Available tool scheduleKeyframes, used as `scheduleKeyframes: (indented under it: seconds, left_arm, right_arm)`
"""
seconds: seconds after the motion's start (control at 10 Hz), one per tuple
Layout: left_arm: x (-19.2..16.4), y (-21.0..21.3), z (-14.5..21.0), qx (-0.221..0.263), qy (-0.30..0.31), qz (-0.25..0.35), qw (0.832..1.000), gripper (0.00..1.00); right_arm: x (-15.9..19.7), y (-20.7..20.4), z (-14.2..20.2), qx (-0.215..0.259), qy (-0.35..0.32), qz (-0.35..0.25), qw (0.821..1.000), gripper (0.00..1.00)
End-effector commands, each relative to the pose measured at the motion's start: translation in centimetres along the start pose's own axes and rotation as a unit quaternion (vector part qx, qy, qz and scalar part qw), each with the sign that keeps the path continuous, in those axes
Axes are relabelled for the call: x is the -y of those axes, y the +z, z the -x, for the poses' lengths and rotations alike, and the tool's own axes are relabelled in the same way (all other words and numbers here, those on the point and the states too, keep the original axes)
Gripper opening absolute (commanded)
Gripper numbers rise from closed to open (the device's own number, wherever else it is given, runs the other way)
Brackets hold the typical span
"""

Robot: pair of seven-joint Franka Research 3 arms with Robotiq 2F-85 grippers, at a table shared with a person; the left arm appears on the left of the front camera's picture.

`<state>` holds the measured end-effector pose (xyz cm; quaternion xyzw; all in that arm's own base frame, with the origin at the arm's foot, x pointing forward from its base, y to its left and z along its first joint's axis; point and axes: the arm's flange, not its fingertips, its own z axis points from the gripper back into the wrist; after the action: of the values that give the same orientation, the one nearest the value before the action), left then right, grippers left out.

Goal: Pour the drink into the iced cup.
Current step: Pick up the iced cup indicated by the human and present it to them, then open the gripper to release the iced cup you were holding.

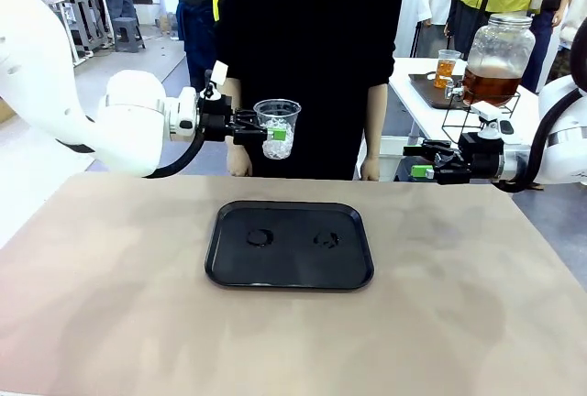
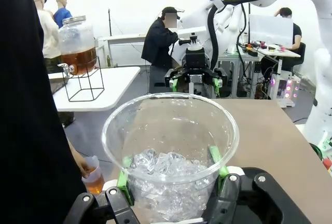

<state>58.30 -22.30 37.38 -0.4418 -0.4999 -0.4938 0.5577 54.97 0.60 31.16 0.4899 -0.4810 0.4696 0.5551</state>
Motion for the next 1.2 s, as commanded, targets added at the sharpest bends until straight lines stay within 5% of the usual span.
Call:
scheduleKeyframes:
  seconds: [0.0,1.1]
  left_arm:
    - [0.46,-0.08,0.57,-0.003,0.000,0.001,1.000,0.70]
    - [0.46,-0.08,0.57,-0.003,0.000,0.001,1.000,0.70]
  right_arm:
    - [0.03,0.09,-0.34,-0.002,-0.006,-0.007,1.000,1.00]
    - [0.03,0.09,-0.34,-0.002,-0.006,-0.007,1.000,1.00]
